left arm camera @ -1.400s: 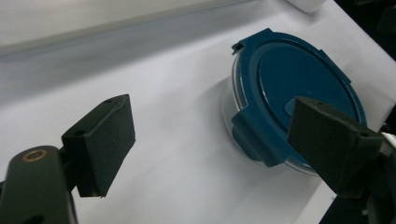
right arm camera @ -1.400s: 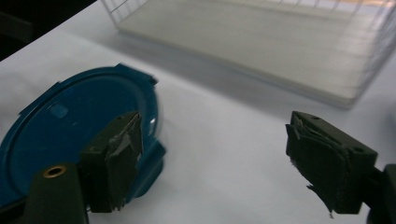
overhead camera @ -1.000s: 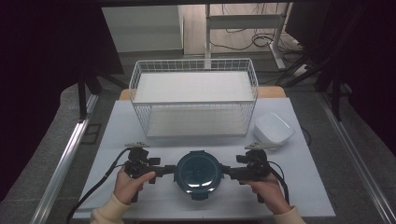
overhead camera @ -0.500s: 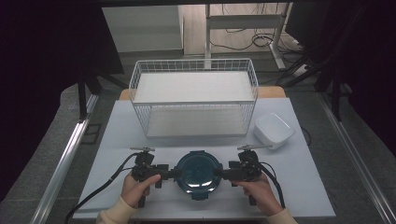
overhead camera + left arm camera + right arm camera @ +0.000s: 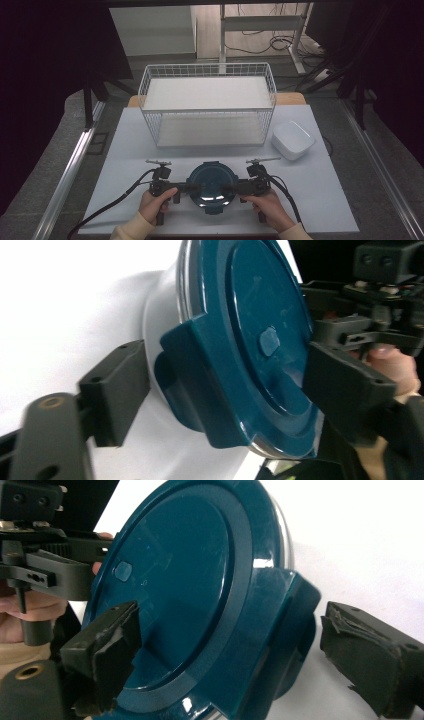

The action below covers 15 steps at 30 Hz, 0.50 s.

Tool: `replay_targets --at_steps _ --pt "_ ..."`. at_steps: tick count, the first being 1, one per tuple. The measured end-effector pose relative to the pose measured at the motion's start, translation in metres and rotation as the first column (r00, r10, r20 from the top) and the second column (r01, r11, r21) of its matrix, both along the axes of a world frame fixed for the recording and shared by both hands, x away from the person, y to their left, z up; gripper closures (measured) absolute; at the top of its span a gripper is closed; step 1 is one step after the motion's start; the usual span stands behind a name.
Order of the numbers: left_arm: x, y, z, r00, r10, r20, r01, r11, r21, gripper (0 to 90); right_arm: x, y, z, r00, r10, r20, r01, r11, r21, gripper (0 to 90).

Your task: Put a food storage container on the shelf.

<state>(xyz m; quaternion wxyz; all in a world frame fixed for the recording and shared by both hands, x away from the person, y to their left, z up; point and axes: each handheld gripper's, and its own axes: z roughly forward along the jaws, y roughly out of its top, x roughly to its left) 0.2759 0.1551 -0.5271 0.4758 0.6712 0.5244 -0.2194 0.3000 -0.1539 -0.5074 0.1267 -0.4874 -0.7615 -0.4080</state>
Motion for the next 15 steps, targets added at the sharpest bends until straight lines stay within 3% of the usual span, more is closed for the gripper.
replay_targets --at_steps 5,10,15 --pt "-0.001 0.001 -0.001 0.9996 0.026 -0.010 -0.026 0.9995 0.020 32.7 -0.001 0.002 -0.003 0.9994 0.008 -0.035 -0.006 0.999 0.038 15.8" --pt "-0.003 0.001 0.001 0.9980 0.057 -0.028 -0.057 0.9983 0.016 35.6 0.000 -0.005 -0.002 0.9949 -0.049 -0.089 0.056 0.995 0.077 25.3" --pt "-0.006 0.002 0.006 0.9968 0.076 -0.025 -0.075 0.9970 0.016 39.0 -0.002 -0.011 -0.001 0.9921 -0.071 -0.104 0.082 0.991 0.109 30.8"
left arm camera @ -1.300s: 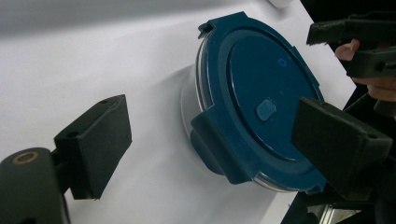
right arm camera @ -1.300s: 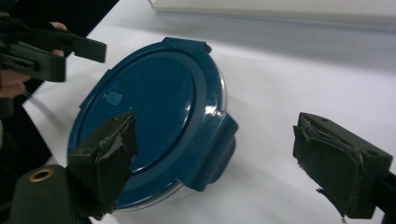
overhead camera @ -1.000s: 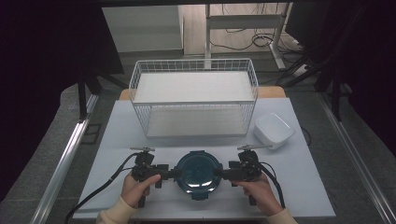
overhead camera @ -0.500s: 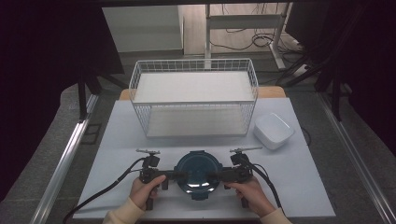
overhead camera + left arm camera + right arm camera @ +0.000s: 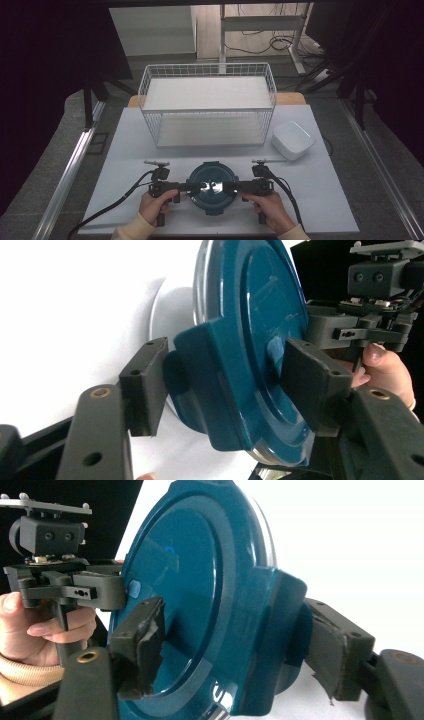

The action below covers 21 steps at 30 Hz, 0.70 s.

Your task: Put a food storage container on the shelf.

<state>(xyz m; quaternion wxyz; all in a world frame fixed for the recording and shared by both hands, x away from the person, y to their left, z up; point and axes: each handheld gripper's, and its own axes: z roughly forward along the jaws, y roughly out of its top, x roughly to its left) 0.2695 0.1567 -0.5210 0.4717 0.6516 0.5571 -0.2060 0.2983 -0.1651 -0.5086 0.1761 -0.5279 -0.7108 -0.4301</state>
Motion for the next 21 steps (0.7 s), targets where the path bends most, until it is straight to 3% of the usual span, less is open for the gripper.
replay_targets --at_steps 5,11,15,21 --pt "-0.002 0.001 0.004 0.9999 0.009 0.012 -0.009 1.0000 -0.003 42.2 -0.004 -0.003 0.001 0.9998 -0.008 0.019 0.008 1.000 0.015 32.4" --pt "-0.006 0.000 0.013 0.9983 0.007 0.058 -0.009 0.9994 0.034 44.2 -0.007 -0.003 0.005 0.9987 -0.021 0.045 0.020 1.000 0.021 34.6" --pt "-0.006 0.001 0.015 0.9973 0.012 0.072 -0.015 0.9993 0.035 44.4 -0.007 -0.003 0.007 0.9986 -0.022 0.048 0.021 1.000 0.023 35.4" --pt "-0.008 0.003 0.023 0.9935 0.019 0.112 -0.024 0.9987 0.046 44.7 -0.009 0.000 0.013 0.9959 0.002 0.091 -0.003 1.000 0.004 36.0"
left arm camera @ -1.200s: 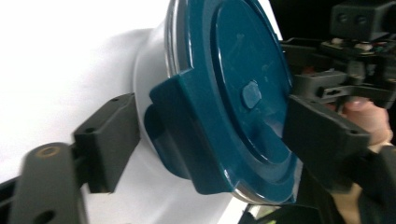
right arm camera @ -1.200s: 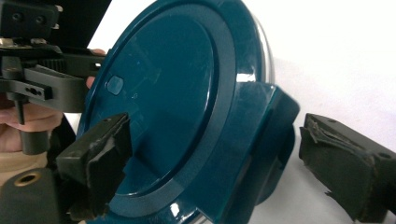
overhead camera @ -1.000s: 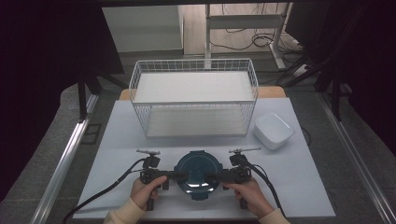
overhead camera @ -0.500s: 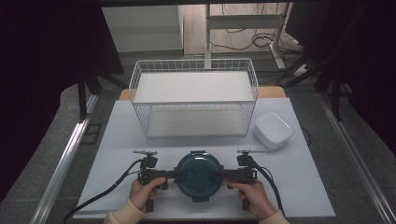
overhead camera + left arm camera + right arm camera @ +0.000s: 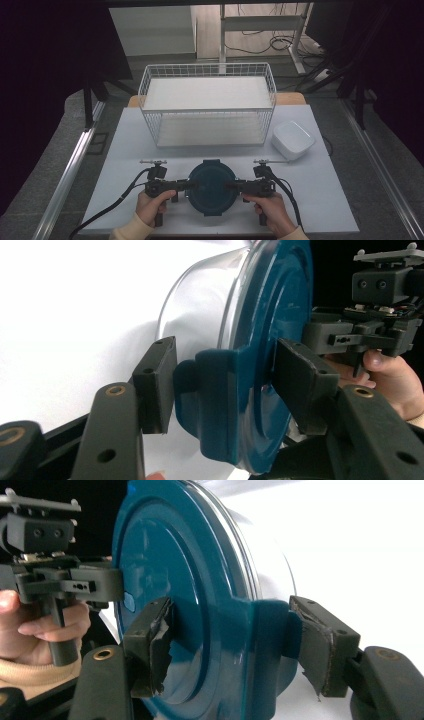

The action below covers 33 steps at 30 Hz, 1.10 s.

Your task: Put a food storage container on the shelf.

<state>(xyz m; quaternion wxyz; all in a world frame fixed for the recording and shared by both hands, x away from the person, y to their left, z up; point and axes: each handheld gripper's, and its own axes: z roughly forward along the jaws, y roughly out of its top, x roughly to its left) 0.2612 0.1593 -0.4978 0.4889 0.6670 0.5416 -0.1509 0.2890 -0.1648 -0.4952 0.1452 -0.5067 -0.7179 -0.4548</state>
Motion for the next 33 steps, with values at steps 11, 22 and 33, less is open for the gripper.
replay_targets --at_steps 11,22,33 --pt "-0.001 0.003 0.006 0.9999 -0.006 0.014 0.006 0.9997 -0.022 44.9 -0.001 0.003 0.013 0.9977 0.021 0.065 -0.020 1.000 -0.025 36.0" --pt "0.004 0.003 0.023 0.9981 0.001 0.061 -0.001 0.9999 -0.010 45.2 0.004 0.002 0.026 0.9956 0.029 0.089 -0.028 1.000 -0.013 36.0" --pt "0.015 0.007 0.049 0.9935 -0.002 0.114 0.003 1.0000 -0.007 45.2 0.014 0.006 0.052 0.9869 0.031 0.158 -0.029 0.999 -0.017 36.0"
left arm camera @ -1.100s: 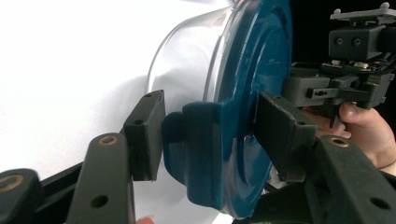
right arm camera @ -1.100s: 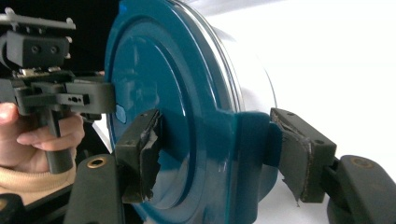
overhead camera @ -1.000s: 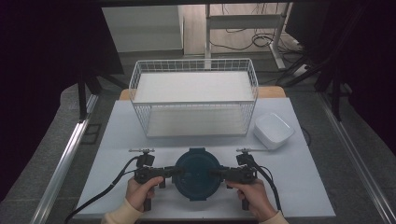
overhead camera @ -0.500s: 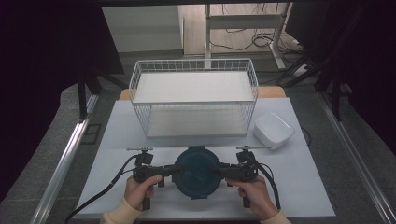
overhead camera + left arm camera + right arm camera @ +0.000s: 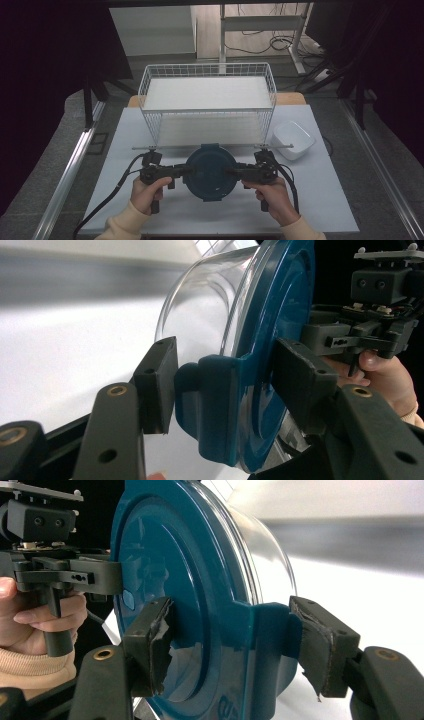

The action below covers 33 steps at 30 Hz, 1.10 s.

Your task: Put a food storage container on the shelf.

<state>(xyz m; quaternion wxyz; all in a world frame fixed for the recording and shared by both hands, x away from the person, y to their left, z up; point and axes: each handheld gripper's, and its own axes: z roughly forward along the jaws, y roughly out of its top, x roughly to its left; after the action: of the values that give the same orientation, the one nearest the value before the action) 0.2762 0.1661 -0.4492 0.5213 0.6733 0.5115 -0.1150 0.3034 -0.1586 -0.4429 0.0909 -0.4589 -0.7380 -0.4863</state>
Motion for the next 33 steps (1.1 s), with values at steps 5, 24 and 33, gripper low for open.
replay_targets --at_steps 5,24,33 --pt "0.006 0.004 0.015 0.9996 -0.001 0.027 0.001 1.0000 0.005 45.2 0.006 0.004 0.014 0.9996 0.006 0.029 -0.006 1.000 0.002 36.0" --pt "0.030 0.008 0.055 0.9972 -0.011 0.074 0.011 0.9999 0.001 45.3 0.028 0.009 0.057 0.9940 0.009 0.109 -0.009 1.000 -0.003 36.0" --pt "0.041 0.010 0.071 0.9958 -0.009 0.091 0.008 0.9999 0.006 45.4 0.040 0.010 0.072 0.9922 0.011 0.124 -0.011 1.000 0.004 36.1"
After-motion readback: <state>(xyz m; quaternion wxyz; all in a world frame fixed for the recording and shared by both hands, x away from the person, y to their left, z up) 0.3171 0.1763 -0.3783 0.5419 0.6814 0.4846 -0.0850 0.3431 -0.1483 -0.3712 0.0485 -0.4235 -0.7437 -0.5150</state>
